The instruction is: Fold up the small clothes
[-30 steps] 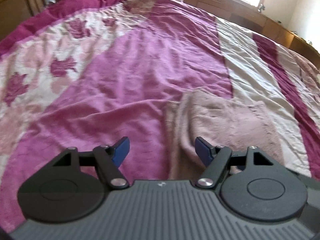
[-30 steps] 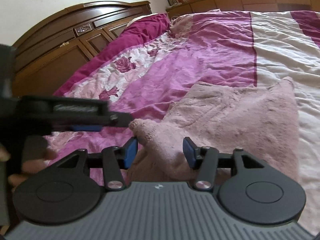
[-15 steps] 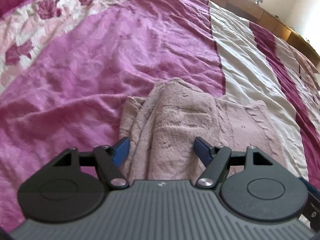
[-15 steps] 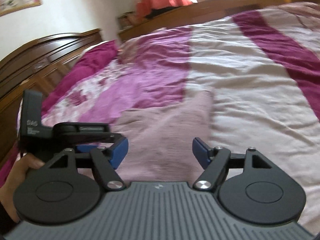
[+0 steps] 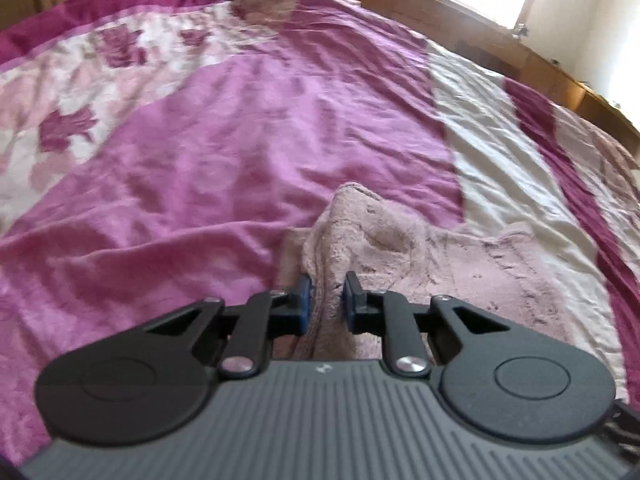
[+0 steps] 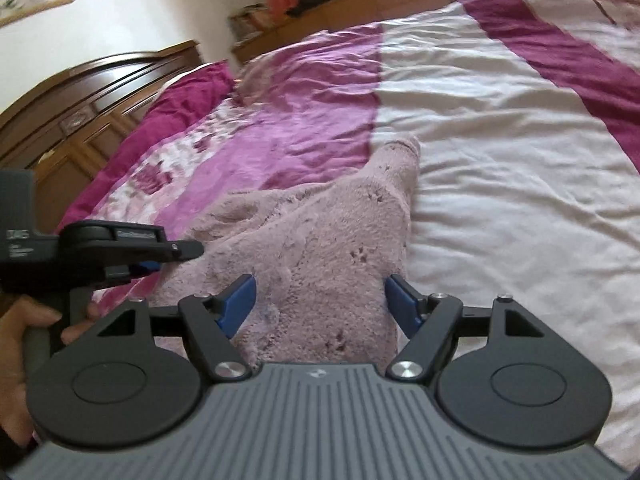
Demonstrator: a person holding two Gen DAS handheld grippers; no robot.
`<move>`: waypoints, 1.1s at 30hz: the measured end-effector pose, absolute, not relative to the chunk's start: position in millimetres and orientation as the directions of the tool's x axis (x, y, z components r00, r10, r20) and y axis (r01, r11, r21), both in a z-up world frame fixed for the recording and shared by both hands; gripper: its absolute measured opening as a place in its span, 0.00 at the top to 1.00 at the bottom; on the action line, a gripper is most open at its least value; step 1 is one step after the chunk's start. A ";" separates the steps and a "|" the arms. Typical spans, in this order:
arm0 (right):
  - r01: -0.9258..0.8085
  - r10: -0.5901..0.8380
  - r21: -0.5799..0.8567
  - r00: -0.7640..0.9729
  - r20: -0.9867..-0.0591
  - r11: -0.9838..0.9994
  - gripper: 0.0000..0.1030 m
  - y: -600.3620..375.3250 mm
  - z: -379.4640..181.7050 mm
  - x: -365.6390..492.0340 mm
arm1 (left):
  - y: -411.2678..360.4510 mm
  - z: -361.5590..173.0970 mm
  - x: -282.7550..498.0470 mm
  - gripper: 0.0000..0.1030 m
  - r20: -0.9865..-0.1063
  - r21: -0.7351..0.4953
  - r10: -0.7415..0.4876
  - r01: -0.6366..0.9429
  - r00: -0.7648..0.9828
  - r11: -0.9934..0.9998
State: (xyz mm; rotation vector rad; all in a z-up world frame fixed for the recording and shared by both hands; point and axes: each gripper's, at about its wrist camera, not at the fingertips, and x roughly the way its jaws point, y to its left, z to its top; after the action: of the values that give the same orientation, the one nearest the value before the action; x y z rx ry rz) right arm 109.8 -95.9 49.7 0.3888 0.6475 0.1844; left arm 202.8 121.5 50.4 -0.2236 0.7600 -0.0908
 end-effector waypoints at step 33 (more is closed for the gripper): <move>0.094 0.501 0.738 0.677 -0.539 0.668 0.33 -134.5 -1.5 163.6 | 155.8 11.0 185.4 0.39 -0.734 -0.600 -0.492 -0.108 0.469 0.792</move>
State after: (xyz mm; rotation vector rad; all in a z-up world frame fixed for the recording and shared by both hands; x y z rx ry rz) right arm 163.6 -134.5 -1.5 0.8245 0.8117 0.2604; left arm 185.4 155.8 11.0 -0.6411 1.0743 -0.2557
